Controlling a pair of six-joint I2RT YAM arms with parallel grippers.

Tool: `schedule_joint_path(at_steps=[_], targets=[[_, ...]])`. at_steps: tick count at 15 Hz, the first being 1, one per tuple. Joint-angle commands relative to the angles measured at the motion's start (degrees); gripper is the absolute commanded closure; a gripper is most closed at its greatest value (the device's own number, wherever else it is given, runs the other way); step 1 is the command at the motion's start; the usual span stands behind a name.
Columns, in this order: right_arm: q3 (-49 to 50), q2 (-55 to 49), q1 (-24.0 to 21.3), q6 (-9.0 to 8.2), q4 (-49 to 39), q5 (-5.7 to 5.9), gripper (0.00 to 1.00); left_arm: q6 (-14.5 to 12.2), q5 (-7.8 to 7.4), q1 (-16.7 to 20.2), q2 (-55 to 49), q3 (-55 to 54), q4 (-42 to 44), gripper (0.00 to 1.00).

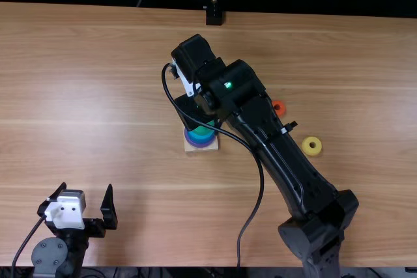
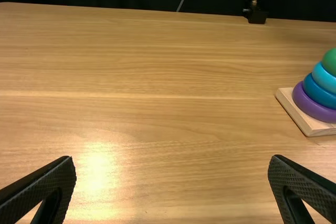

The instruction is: Build the Hanoi tower: stack the rings onto the peg from bottom to top in this color order: purple, dark blue, light blue, dark green, light green, yellow, orange.

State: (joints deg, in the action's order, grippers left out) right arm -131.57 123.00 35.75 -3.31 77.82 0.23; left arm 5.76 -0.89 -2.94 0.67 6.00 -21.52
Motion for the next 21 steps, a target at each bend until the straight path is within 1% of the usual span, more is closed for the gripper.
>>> schedule_joint_path(at_steps=[1, 6, 10, 12, 13, 18, 21], targets=[[-0.36, 0.49, -0.41, 0.36, 0.29, 0.09, 1.0, -0.8, -0.7, 0.3, -0.67, -6.0, -4.53, 0.0], [-1.59, 0.13, -0.59, 0.67, 0.18, 0.19, 1.0, -0.8, -0.7, 0.3, -0.67, -6.0, -4.53, 0.0], [-1.59, -2.59, -1.29, 0.78, 0.08, 0.3, 1.0, -0.8, -0.7, 0.3, -0.67, -6.0, -4.53, 0.0], [-1.59, -2.68, -1.73, 0.78, 0.08, 0.3, 1.0, -0.8, -0.7, 0.3, -0.67, -6.0, -4.53, 0.0], [-1.67, -2.68, -1.73, 1.1, -0.03, 0.3, 1.0, -0.8, -0.7, 0.3, -0.67, -6.0, -4.53, 0.0], [-0.88, -2.77, -1.73, 1.1, 0.08, 0.3, 1.0, -0.8, -0.7, 0.3, -0.67, -6.0, -4.53, 0.0], [-1.32, -2.77, -3.84, 1.2, 0.08, 0.3, 1.0, -0.8, -0.7, 0.3, -0.67, -6.0, -4.53, 0.0]])
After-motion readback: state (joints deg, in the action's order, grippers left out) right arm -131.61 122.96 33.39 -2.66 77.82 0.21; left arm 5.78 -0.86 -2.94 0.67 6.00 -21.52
